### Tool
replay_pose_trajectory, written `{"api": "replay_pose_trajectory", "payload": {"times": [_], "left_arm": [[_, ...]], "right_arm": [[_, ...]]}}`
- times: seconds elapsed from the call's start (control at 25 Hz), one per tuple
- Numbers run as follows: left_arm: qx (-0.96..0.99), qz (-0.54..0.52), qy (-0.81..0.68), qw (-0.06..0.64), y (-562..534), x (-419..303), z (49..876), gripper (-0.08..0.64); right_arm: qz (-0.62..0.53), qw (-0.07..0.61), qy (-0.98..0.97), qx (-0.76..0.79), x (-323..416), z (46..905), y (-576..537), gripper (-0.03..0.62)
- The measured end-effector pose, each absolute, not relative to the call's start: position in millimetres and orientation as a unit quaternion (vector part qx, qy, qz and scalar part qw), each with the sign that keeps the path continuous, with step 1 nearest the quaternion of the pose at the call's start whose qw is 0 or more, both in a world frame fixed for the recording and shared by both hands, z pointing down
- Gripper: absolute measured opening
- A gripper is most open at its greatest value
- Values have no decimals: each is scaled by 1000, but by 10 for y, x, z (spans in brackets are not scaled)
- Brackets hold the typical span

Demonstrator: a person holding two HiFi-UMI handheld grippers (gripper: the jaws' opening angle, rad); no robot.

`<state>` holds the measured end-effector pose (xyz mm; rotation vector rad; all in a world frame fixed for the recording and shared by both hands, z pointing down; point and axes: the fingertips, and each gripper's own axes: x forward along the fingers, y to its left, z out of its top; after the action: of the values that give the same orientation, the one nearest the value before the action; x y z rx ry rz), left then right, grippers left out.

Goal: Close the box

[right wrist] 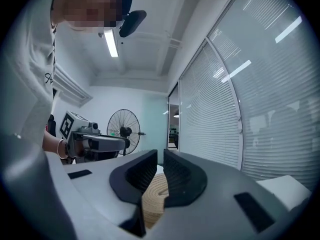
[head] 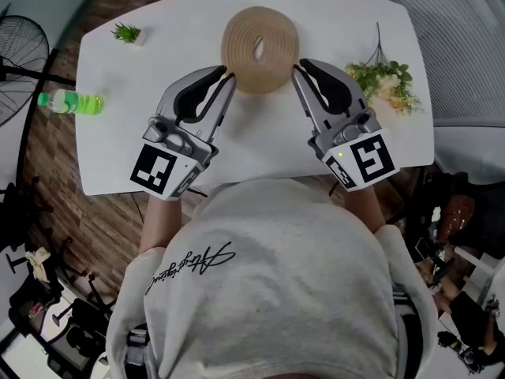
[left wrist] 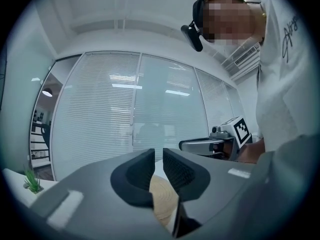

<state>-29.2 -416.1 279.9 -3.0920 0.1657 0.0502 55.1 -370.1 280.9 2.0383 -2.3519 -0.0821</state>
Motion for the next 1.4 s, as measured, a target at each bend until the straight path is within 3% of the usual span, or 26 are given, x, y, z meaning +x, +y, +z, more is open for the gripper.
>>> {"api": "replay_pose_trajectory", "payload": {"times": [0.28, 1.4], "left_arm": [[-998, 22, 53, 31, -4159, -285, 2735, 28], [-997, 15, 64, 48, -4042, -277, 2721, -2]], "right_arm": [[-29, 1, -753, 657, 553, 2748, -3698, 2], [-26, -15, -751, 659, 547, 2728, -3604, 0]]}}
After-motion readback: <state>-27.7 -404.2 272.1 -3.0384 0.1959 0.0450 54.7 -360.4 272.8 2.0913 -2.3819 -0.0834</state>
